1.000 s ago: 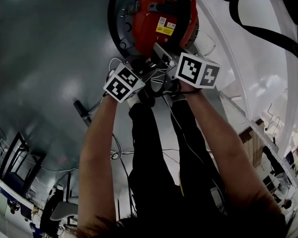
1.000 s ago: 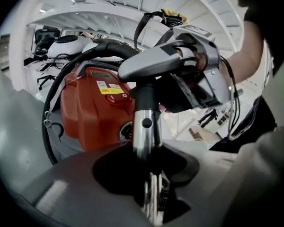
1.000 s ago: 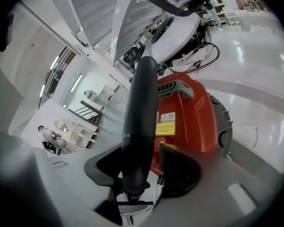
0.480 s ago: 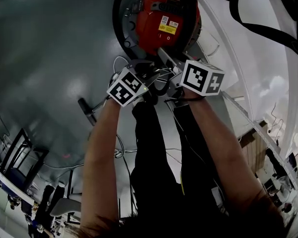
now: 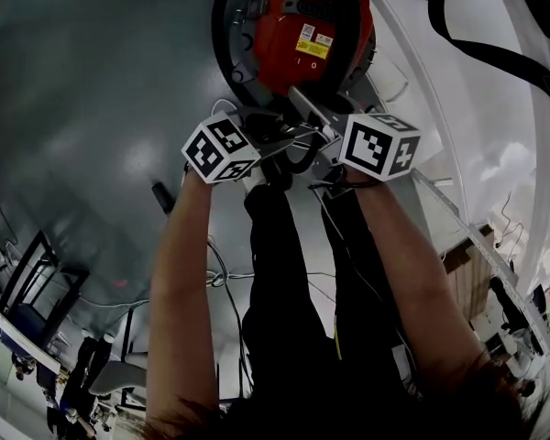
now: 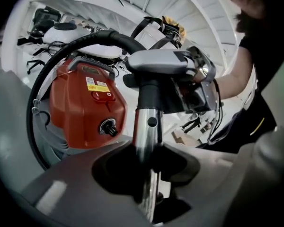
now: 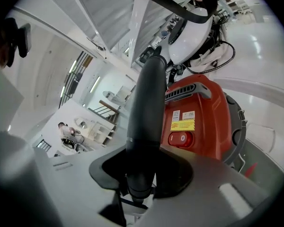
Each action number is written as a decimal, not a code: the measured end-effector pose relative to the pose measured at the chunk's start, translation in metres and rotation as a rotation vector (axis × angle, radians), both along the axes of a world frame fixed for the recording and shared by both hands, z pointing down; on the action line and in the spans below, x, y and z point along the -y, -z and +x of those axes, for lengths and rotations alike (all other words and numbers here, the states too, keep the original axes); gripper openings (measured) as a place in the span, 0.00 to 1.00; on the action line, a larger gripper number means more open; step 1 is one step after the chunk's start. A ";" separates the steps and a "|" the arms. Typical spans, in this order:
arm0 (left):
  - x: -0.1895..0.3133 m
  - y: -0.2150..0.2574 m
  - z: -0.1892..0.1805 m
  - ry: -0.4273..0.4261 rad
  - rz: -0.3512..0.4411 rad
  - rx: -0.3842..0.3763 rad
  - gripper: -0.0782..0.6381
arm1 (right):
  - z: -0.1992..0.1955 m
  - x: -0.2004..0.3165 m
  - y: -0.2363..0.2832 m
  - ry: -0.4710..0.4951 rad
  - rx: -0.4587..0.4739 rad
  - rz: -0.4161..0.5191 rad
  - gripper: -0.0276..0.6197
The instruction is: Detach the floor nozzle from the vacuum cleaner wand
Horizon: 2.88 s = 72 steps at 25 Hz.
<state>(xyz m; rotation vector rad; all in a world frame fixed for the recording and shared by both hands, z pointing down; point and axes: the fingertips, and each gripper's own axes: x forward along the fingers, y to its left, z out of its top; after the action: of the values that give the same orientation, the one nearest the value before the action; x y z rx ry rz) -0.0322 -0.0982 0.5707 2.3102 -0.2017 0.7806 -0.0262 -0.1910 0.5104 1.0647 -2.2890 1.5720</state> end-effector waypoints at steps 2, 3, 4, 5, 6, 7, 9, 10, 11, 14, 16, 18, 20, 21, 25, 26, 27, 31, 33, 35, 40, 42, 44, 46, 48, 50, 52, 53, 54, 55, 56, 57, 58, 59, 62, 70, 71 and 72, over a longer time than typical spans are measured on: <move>0.001 -0.001 0.001 0.053 0.013 0.014 0.33 | 0.000 0.001 -0.002 0.004 -0.021 -0.014 0.24; 0.002 -0.002 0.001 0.084 0.034 0.028 0.33 | 0.001 0.001 -0.003 -0.003 -0.038 -0.024 0.24; 0.003 -0.004 0.002 0.110 0.061 0.045 0.33 | 0.003 0.001 -0.005 -0.016 -0.056 -0.036 0.24; 0.004 -0.005 0.002 0.133 0.091 0.067 0.33 | 0.006 0.001 -0.008 -0.032 -0.072 -0.049 0.24; 0.005 -0.006 0.003 0.155 0.124 0.092 0.33 | 0.009 0.001 -0.010 -0.051 -0.084 -0.064 0.24; 0.005 -0.007 0.004 0.175 0.158 0.116 0.33 | 0.011 0.001 -0.011 -0.067 -0.087 -0.075 0.23; 0.006 -0.007 0.004 0.201 0.210 0.145 0.33 | 0.011 0.001 -0.008 -0.071 -0.072 -0.079 0.23; 0.004 -0.006 0.003 0.199 0.217 0.142 0.33 | 0.010 0.000 -0.006 -0.057 -0.058 -0.070 0.23; 0.003 -0.005 0.003 0.184 0.211 0.129 0.33 | 0.009 -0.001 -0.004 -0.038 -0.043 -0.058 0.23; -0.006 0.000 0.005 0.108 0.131 0.037 0.33 | 0.007 -0.006 0.002 0.025 -0.003 -0.030 0.24; -0.009 0.006 0.004 0.075 0.060 -0.039 0.33 | 0.004 -0.006 0.007 0.056 0.013 -0.018 0.24; -0.006 0.008 0.003 0.084 0.036 -0.052 0.33 | 0.004 -0.003 0.008 0.045 0.001 -0.024 0.24; 0.001 0.006 0.003 0.136 0.070 -0.014 0.34 | 0.008 0.003 0.004 -0.009 -0.034 -0.054 0.23; 0.004 0.005 0.004 0.167 0.099 0.013 0.34 | 0.011 0.006 0.002 -0.043 -0.055 -0.071 0.23; 0.009 0.000 0.000 0.245 0.236 0.131 0.34 | 0.015 0.011 -0.004 -0.119 -0.103 -0.109 0.23; 0.008 0.000 -0.002 0.250 0.252 0.132 0.34 | 0.014 0.011 -0.003 -0.108 -0.094 -0.104 0.23; 0.007 0.001 -0.002 0.245 0.251 0.113 0.34 | 0.012 0.010 -0.001 -0.085 -0.074 -0.092 0.23; -0.007 0.008 -0.004 0.154 0.103 -0.054 0.34 | 0.005 0.001 0.013 0.036 0.008 -0.021 0.23; -0.009 0.010 -0.007 0.133 0.075 -0.086 0.35 | 0.002 0.000 0.014 0.064 0.016 -0.015 0.23; -0.007 0.010 -0.009 0.147 0.121 -0.074 0.34 | -0.001 0.000 0.015 0.081 0.030 -0.019 0.23; -0.012 0.002 0.001 0.175 0.166 -0.050 0.34 | 0.003 -0.002 0.020 0.071 0.075 -0.011 0.23; -0.017 0.000 0.004 0.133 0.175 -0.019 0.31 | 0.005 -0.006 0.023 0.062 0.082 0.006 0.24; -0.021 0.001 0.005 0.105 0.173 -0.003 0.31 | 0.006 -0.009 0.024 0.051 0.086 0.023 0.24; -0.023 0.000 0.006 0.099 0.172 0.004 0.31 | 0.006 -0.013 0.022 0.040 0.099 0.014 0.24; -0.023 -0.001 0.007 0.107 0.172 0.010 0.31 | 0.005 -0.024 0.015 0.057 0.102 -0.026 0.26; -0.023 0.000 0.005 0.115 0.172 0.015 0.31 | 0.004 -0.039 0.008 0.088 0.082 -0.052 0.39; -0.023 0.001 0.005 0.107 0.170 0.017 0.31 | 0.006 -0.046 0.010 0.092 0.065 -0.031 0.36; -0.024 0.002 0.005 0.100 0.170 0.019 0.31 | 0.006 -0.047 0.012 0.089 0.055 -0.013 0.31; -0.023 0.002 0.004 0.096 0.170 0.022 0.31 | 0.005 -0.046 0.014 0.081 0.046 0.001 0.28; -0.023 0.001 0.004 0.095 0.171 0.026 0.30 | 0.004 -0.045 0.014 0.067 0.042 0.007 0.28; -0.023 0.001 0.003 0.095 0.172 0.031 0.30 | 0.004 -0.044 0.014 0.047 0.043 0.005 0.28; -0.023 0.000 0.003 0.093 0.173 0.037 0.29 | 0.005 -0.043 0.013 0.026 0.047 -0.002 0.28; -0.023 0.000 0.004 0.088 0.173 0.045 0.29 | 0.006 -0.042 0.013 0.008 0.052 -0.010 0.28; -0.023 -0.001 0.004 0.082 0.173 0.055 0.28 | 0.007 -0.040 0.013 -0.005 0.055 -0.015 0.28; -0.025 -0.004 0.001 0.074 0.172 0.094 0.28 | 0.006 -0.034 0.013 0.022 0.050 -0.024 0.28; -0.035 -0.001 0.008 0.024 0.101 0.010 0.30 | 0.009 -0.041 0.015 0.075 -0.006 -0.050 0.27; -0.039 -0.001 0.009 0.006 0.073 -0.009 0.30 | 0.009 -0.043 0.016 0.087 -0.006 -0.045 0.27; -0.043 -0.001 0.010 -0.012 0.045 -0.031 0.30 | 0.009 -0.045 0.016 0.102 -0.006 -0.039 0.27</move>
<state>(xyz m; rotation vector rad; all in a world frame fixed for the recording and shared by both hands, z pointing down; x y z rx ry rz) -0.0225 -0.0555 0.5712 2.3664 -0.1937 0.7530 -0.0168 -0.1455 0.4945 0.9263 -2.2605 1.5655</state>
